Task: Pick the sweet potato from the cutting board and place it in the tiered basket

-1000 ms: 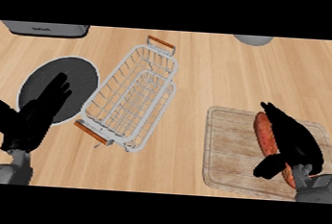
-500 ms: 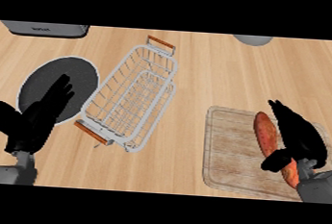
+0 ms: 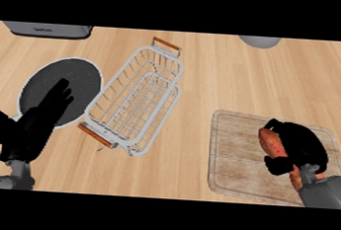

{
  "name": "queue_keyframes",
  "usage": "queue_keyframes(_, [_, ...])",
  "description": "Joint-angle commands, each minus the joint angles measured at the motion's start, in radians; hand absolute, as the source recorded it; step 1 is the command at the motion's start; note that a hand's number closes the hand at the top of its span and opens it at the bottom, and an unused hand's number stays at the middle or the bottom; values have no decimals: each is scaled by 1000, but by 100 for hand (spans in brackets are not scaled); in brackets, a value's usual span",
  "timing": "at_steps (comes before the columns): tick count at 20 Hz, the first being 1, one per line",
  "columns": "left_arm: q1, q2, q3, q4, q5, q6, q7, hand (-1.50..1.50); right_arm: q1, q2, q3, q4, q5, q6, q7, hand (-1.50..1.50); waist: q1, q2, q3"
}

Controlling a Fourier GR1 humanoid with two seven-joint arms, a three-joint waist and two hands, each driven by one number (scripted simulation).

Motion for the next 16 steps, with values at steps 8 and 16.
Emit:
queue_keyframes(8, [-9,-24,24,59,-29,-16,-40,0,173,-28,16,-173,199,-135,-39,150,-18,4,6])
queue_keyframes(16, [13,-34,22,14,-41,5,-6,0,417,-34,16,-519,347,-376,24,150,-31,-1,6])
